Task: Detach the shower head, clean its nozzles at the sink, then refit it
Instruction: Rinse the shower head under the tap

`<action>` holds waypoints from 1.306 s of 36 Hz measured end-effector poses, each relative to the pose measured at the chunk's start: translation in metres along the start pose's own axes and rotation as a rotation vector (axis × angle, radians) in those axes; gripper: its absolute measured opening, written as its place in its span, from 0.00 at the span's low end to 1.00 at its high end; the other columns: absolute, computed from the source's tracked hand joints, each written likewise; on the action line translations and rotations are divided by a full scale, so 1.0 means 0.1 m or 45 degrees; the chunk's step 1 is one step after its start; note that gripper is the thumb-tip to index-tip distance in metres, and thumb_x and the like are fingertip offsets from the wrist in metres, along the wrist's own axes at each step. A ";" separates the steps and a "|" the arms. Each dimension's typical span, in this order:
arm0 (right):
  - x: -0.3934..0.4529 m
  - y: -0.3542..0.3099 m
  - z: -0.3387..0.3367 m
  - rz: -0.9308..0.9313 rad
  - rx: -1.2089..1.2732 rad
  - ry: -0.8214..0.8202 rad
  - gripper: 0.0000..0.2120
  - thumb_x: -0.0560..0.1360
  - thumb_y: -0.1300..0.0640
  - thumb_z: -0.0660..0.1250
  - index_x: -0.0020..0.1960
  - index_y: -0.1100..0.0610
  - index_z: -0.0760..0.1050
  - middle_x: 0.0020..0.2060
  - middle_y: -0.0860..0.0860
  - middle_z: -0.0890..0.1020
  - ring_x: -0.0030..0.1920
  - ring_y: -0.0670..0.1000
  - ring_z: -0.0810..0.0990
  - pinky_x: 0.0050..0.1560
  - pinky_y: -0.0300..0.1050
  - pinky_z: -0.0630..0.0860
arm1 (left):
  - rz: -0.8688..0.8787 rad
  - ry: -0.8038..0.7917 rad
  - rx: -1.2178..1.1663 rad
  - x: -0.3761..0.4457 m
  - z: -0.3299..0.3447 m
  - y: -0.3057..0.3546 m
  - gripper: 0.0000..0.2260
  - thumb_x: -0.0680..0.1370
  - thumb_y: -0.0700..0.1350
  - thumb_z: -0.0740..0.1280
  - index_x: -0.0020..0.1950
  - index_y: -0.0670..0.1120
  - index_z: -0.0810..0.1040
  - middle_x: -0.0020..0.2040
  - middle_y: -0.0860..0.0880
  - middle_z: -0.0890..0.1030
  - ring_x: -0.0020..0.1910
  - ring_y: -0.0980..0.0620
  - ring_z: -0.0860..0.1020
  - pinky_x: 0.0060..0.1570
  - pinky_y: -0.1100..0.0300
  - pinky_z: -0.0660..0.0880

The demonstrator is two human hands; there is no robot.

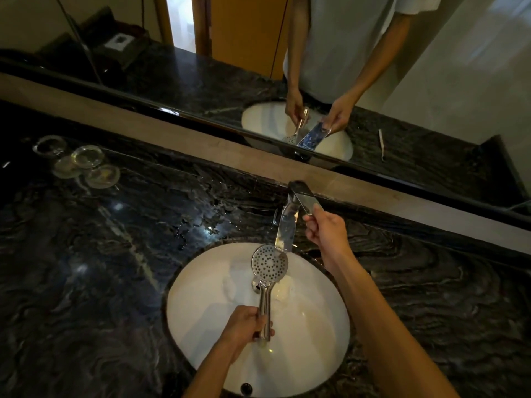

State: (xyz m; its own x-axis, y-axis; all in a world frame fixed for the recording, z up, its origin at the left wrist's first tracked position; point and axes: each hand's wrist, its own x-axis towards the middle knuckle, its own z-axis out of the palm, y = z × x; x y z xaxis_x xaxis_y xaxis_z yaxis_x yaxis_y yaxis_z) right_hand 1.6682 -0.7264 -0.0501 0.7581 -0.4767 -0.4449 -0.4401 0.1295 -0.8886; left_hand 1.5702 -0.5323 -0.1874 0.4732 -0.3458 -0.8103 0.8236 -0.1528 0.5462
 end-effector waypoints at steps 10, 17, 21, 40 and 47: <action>-0.03 0.14 -0.08 -0.008 0.105 -0.140 0.20 0.82 0.45 0.60 0.48 0.60 0.79 0.30 0.49 0.74 0.32 0.46 0.73 0.39 0.41 0.74 | 0.002 -0.030 0.033 0.02 0.03 0.00 0.07 0.80 0.33 0.62 0.51 0.33 0.80 0.44 0.38 0.85 0.43 0.40 0.86 0.44 0.51 0.83; -0.11 0.66 -0.13 0.169 0.043 -0.179 0.21 0.78 0.40 0.62 0.46 0.59 0.79 0.34 0.50 0.78 0.35 0.48 0.77 0.43 0.44 0.76 | 0.004 -0.033 0.027 0.01 0.02 0.02 0.07 0.80 0.34 0.64 0.49 0.35 0.81 0.43 0.39 0.85 0.42 0.41 0.86 0.39 0.55 0.81; -0.19 1.10 -0.15 0.341 -0.233 -0.210 0.15 0.80 0.47 0.65 0.51 0.60 0.77 0.46 0.55 0.81 0.46 0.52 0.78 0.49 0.49 0.78 | -0.004 -0.034 0.012 0.04 0.01 0.01 0.07 0.80 0.34 0.64 0.49 0.34 0.81 0.42 0.40 0.86 0.42 0.40 0.86 0.40 0.55 0.81; -0.22 1.62 0.14 0.619 0.074 -0.453 0.14 0.78 0.71 0.65 0.62 0.65 0.75 0.54 0.62 0.84 0.50 0.59 0.83 0.59 0.59 0.78 | 0.056 -0.053 0.013 0.14 -0.04 0.02 0.07 0.80 0.34 0.65 0.54 0.33 0.80 0.46 0.37 0.85 0.44 0.40 0.86 0.51 0.46 0.82; -0.17 1.63 0.12 0.613 0.068 -0.423 0.13 0.79 0.70 0.64 0.64 0.68 0.75 0.58 0.66 0.82 0.50 0.59 0.83 0.54 0.54 0.81 | -0.064 -0.215 -0.091 0.18 -0.06 0.15 0.09 0.80 0.35 0.65 0.58 0.34 0.78 0.47 0.38 0.84 0.46 0.42 0.85 0.47 0.53 0.82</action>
State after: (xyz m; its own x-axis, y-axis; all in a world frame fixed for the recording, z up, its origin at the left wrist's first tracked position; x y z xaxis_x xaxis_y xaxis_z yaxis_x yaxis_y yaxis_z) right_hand 1.5893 -0.6867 -0.1887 0.5926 -0.0564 -0.8035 -0.7541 0.3117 -0.5781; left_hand 1.5927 -0.5354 -0.1946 0.3769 -0.4910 -0.7854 0.8678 -0.1094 0.4848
